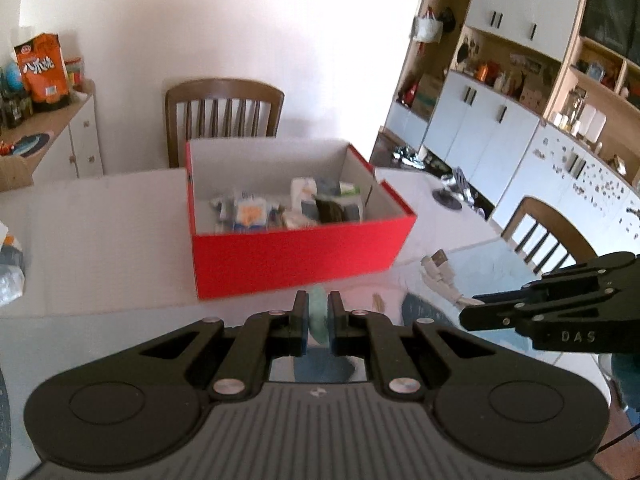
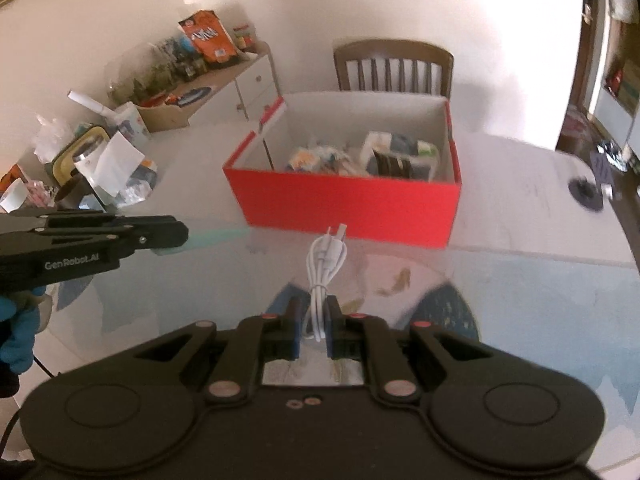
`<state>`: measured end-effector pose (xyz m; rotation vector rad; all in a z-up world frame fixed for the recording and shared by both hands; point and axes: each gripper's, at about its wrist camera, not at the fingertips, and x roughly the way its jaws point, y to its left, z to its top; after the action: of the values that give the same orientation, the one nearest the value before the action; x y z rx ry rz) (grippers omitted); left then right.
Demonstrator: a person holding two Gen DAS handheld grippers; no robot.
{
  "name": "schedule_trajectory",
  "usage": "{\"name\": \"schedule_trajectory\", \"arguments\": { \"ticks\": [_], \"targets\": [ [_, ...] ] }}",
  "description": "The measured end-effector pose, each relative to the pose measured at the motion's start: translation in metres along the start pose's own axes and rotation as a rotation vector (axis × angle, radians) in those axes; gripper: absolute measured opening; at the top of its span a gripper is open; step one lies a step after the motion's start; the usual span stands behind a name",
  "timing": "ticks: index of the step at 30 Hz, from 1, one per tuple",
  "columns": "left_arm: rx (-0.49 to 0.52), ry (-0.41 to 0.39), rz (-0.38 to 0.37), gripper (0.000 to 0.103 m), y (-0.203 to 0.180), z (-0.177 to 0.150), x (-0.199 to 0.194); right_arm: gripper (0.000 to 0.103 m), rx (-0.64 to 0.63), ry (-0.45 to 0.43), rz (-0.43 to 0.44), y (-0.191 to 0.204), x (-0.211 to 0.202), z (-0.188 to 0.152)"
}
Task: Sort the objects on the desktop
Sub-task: 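Lift green stick and white cable with both grippers and carry over red box, then lower items into the box and open left gripper while right gripper releases cable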
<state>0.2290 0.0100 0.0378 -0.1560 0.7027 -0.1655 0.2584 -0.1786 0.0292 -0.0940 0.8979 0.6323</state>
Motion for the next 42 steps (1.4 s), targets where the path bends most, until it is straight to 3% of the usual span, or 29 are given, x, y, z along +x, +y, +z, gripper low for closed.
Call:
{"name": "schedule_trajectory", "arguments": {
  "ticks": [15,26,42],
  "targets": [
    [-0.031,-0.094,0.053,0.008,0.004,0.060,0.018,0.010,-0.073,-0.040,0.033,-0.016,0.009,0.064],
    [-0.055,-0.085,0.095,0.008,0.012,0.082,0.055,0.010,-0.083,-0.041,0.033,-0.037,0.031,0.101],
    [-0.074,-0.072,0.158,0.008,0.036,0.116,0.108,0.010,-0.080,0.007,0.040,-0.054,0.083,0.126]
  ]
}}
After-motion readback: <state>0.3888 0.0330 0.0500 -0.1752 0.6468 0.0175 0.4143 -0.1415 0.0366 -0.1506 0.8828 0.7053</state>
